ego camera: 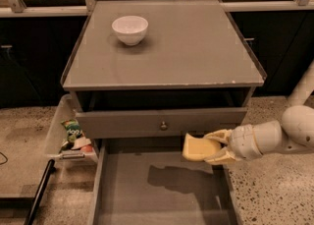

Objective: Pick sponge from middle drawer and place on counter

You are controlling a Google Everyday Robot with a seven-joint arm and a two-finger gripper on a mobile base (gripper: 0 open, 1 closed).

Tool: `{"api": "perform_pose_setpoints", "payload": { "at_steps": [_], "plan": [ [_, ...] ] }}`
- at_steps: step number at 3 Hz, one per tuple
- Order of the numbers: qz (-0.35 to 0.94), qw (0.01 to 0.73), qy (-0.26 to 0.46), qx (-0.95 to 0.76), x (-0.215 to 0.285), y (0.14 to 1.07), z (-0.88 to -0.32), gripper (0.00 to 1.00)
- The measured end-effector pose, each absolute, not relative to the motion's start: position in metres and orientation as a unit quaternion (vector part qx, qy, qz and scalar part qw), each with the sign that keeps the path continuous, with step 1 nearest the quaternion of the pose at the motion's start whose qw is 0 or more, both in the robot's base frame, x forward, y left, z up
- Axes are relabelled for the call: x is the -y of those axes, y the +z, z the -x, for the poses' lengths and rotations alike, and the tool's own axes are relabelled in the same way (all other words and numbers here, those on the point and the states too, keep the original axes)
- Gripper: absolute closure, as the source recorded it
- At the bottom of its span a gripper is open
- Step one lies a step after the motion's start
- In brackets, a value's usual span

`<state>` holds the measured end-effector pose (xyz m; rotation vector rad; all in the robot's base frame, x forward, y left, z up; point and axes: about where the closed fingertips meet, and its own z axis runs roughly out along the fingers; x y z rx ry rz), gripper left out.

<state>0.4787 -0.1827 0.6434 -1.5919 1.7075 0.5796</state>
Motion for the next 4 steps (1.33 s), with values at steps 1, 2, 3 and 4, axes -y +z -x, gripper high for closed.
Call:
{"api": "perform_pose_setpoints", "payload": {
  "at_steps": [1,2,3,4],
  "plan": [
    [0.65,0.383,0.199,-0.625,0.181,0.718,-0.474,1.0],
    [0.668,0.397,0.181,-0.602,0.189,0.795,-0.48,1.0],
    [0.676,0.42,0.153,-0.586,0.197,0.872,-0.502,1.0],
    [0.676,0.419,0.153,-0.586,0.196,0.872,-0.502,1.0]
  ]
}}
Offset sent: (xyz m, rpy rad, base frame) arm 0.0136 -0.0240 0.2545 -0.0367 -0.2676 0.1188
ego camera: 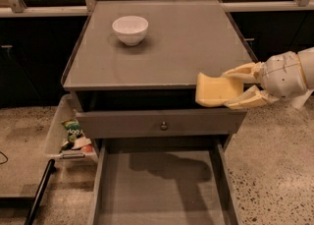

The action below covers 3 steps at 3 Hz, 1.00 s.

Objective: Pick sponge from middle drawer and place on counter

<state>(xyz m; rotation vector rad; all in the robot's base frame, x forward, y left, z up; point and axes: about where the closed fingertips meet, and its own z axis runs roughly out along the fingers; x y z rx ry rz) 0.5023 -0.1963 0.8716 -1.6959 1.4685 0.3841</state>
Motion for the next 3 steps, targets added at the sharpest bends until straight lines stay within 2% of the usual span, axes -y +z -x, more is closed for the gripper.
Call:
{"api": "perform_pose_setpoints", "payload": {
  "at_steps": [1,3],
  "plan": [
    [0.695,0.414,0.153,-0.568,0.178,0.874,-0.512,1.0],
    [0.709,0.416,0.172,-0.544,0.143,0.896,-0.588,1.0]
  ]
}}
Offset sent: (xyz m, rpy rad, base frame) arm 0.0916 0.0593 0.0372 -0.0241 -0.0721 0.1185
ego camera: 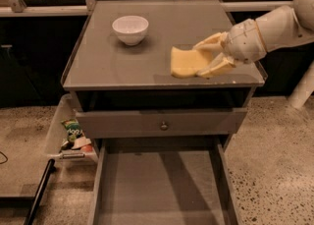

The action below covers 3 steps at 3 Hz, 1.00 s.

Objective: Pick sponge from middle drawer and place on counter

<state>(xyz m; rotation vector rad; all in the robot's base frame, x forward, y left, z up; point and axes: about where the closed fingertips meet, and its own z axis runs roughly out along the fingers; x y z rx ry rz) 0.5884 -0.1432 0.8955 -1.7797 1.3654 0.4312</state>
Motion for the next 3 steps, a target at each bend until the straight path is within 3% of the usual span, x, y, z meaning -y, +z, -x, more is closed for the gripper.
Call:
{"api": "perform_pose_setpoints", "payload": {
  "at_steps": [3],
  "plan": [
    [0.6,0.418,0.221,-0.645,0.144,0.878,-0.667,1.0]
  ]
}}
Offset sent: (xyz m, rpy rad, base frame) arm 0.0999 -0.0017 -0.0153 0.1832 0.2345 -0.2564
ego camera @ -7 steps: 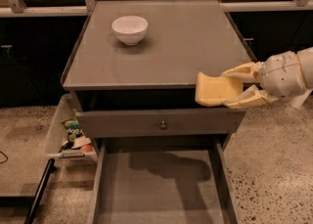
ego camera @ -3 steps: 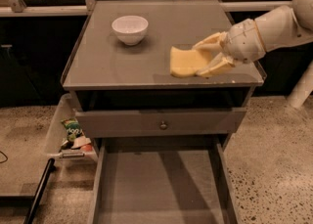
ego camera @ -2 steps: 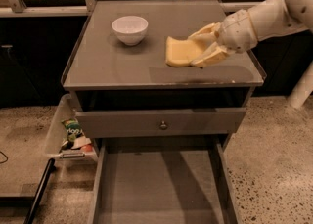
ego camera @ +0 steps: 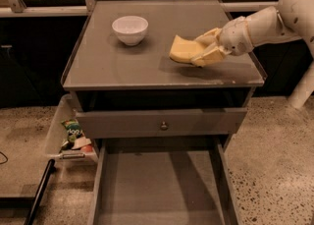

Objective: Pick sponge from middle drawer and place on counter

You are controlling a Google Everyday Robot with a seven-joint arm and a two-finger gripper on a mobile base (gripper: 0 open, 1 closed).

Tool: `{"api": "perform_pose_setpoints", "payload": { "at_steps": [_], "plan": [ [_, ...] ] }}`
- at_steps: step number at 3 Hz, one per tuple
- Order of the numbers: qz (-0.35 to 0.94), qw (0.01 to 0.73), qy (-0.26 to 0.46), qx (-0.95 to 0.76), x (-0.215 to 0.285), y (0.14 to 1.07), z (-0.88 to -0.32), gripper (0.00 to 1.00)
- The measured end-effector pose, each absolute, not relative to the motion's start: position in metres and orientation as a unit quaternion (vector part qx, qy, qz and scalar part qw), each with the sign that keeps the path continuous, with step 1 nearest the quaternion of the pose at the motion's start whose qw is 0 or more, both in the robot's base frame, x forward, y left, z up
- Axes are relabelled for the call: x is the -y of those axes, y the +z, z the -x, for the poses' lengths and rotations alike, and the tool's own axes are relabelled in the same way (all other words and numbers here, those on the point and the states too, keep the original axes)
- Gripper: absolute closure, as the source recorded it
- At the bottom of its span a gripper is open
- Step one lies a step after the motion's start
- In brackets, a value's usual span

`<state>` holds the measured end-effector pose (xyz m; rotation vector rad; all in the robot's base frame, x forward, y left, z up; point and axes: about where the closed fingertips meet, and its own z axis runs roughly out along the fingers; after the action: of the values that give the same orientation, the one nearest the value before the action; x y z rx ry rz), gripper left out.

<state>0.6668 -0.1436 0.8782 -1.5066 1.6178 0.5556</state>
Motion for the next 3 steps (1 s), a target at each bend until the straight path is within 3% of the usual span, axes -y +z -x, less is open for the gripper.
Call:
{"api": "perform_pose_setpoints", "payload": {
  "at_steps": [3],
  "plan": [
    [0.525,0.395,0.189,-0.73,0.141,0.848,-0.694,1.0]
  ]
}}
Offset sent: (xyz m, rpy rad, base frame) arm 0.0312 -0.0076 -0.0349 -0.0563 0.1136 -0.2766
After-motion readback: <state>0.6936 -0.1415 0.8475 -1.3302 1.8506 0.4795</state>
